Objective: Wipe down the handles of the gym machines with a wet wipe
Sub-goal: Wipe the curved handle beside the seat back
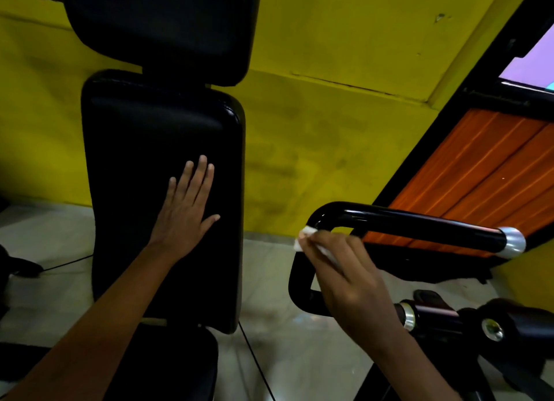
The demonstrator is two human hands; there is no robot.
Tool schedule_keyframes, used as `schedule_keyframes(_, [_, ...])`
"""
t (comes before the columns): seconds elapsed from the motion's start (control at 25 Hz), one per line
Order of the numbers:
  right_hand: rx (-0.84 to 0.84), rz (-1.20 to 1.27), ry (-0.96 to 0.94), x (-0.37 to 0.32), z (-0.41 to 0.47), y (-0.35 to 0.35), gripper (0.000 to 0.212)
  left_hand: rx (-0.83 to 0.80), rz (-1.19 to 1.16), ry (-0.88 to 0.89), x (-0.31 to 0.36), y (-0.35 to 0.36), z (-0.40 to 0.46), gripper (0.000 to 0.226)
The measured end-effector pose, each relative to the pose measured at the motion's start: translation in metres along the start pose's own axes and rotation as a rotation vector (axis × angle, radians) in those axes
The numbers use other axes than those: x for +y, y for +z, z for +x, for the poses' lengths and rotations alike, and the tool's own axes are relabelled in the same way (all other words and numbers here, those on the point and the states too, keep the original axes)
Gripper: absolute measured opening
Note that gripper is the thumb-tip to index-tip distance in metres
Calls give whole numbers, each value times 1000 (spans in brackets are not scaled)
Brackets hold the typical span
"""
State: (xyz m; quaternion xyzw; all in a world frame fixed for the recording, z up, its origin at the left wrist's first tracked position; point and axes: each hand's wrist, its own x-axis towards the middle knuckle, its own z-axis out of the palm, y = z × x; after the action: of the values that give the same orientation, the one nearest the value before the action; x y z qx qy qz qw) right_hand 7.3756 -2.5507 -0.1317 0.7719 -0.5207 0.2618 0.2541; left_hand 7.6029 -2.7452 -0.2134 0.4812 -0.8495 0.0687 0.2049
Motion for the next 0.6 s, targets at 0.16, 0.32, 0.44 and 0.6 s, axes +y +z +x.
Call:
schedule_keyframes(0.16, [58, -72, -22, 12, -3, -8, 24, 9, -4, -11, -1, 2, -1, 107])
schedule_keyframes(0.32, [99, -132, -23, 1, -1, -3, 21, 9, 6, -7, 1, 1, -2, 106])
schedule_keyframes(0.44, [38, -70, -63, 6, -13, -8, 19, 11, 13, -7, 1, 1, -1, 105])
schedule_keyframes(0.6, [131, -22, -23, 10, -2, -4, 16, 24, 19, -14, 3, 4, -1, 104])
